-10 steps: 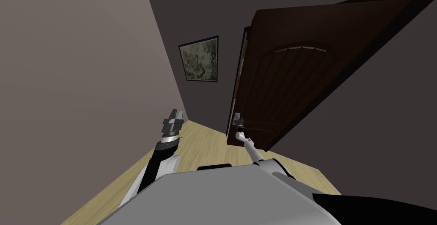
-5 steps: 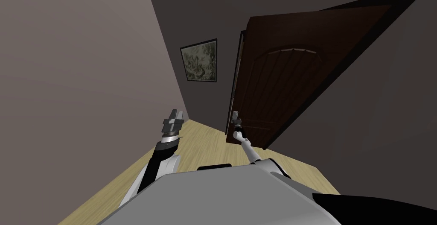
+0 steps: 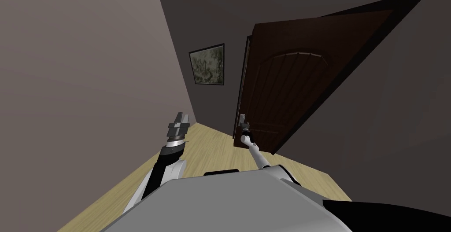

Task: Pull the door open

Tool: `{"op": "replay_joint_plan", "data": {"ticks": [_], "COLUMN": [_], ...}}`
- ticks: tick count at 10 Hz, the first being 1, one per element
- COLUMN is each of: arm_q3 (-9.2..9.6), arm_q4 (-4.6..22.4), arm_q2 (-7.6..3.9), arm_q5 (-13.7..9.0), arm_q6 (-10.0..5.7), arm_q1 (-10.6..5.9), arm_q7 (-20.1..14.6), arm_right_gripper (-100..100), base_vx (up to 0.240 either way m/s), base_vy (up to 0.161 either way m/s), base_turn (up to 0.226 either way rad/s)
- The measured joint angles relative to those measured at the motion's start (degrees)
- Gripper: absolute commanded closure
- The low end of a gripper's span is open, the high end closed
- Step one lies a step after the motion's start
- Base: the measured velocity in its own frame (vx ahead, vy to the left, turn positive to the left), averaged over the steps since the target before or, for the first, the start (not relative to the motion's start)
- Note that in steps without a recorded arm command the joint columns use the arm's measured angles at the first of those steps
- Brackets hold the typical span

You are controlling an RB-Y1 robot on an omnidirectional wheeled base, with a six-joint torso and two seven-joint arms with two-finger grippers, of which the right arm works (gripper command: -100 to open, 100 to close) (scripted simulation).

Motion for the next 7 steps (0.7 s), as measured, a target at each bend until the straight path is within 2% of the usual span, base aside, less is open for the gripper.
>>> {"op": "replay_joint_plan", "data": {"ticks": [2,3,4,5,6,7], "arm_q3": [-0.6,-0.89,-0.52,-1.3,-1.21,-0.67], "arm_q4": [0.2,-0.2,0.9,-0.4,-0.1,1.4], "arm_q2": [-2.42,-3.09,-4.25,-5.1,-6.13,-7.27], "arm_q5": [-0.5,-0.7,-0.7,-1.1,-1.2,-1.1], "arm_q6": [0.33,0.36,-0.19,0.38,0.37,-0.47], "arm_q1": [0.38,1.03,1.02,1.84,2.17,1.9], "arm_q7": [-1.8,-2.3,-3.6,-3.8,-4.6,-6.2], "arm_right_gripper": [-100,-100,-100,-100,-100,-100], "base_vx": [0.16,0.136,0.127,0.12,0.105,0.045], "base_vy": [-0.006,0.016,0.016,0.008,0.003,-0.001], "base_turn": [0.142,0.074,0.104,0.094,0.075,0.013]}}
